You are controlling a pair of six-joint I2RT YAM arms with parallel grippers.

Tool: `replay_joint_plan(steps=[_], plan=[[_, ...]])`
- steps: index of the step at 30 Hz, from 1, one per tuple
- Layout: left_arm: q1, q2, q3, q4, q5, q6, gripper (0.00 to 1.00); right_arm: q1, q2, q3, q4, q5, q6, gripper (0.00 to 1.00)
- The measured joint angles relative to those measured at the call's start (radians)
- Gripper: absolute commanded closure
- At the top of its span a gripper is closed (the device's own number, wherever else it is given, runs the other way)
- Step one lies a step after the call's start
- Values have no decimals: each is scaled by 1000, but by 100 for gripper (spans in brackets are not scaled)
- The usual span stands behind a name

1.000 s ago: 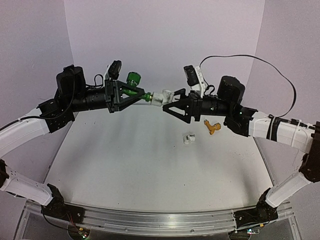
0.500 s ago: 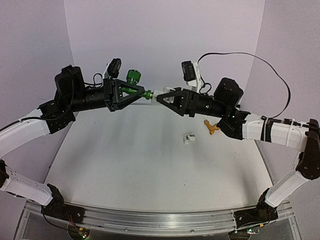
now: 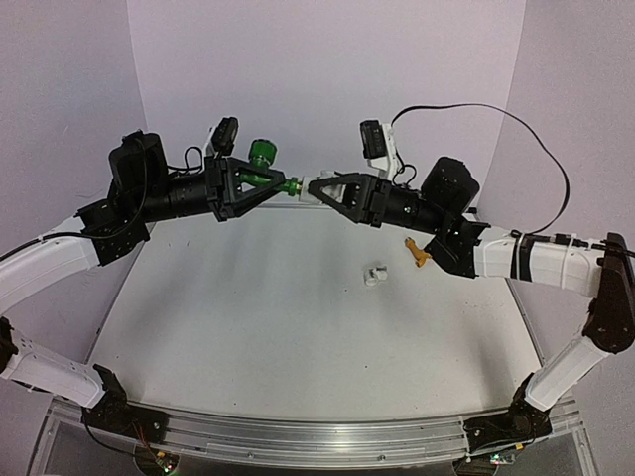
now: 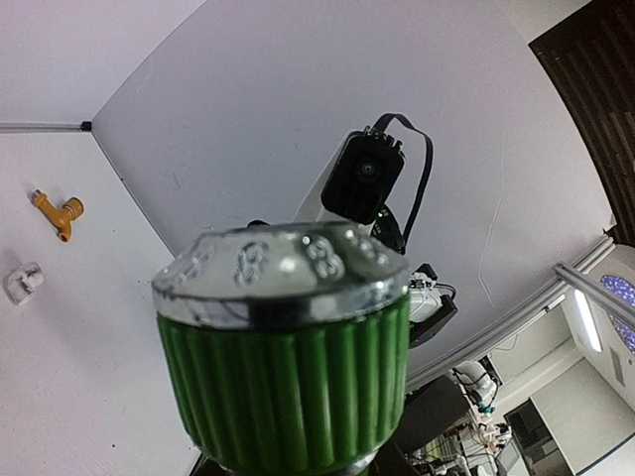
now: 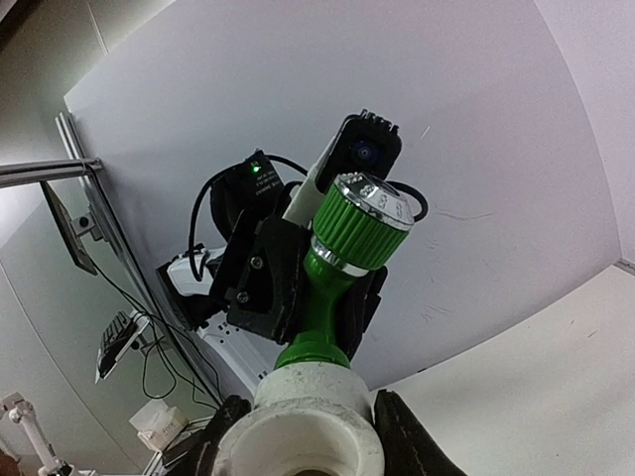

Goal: Install the water faucets

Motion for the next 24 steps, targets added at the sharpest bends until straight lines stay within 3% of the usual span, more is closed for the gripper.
replay_joint_plan(steps=[5, 15, 19, 24], plan=[[1, -30, -50, 49, 12, 206, 100, 6, 30, 0, 54, 6, 228, 100], [4, -94, -118, 49, 146, 1018, 100, 16, 99, 14, 145, -103, 801, 100], [8, -57, -2, -126, 203, 1388, 100, 9, 111, 39, 147, -148, 955, 100], [12, 72, 344, -540, 217, 1969, 100, -16, 138, 143, 113, -188, 1064, 100]])
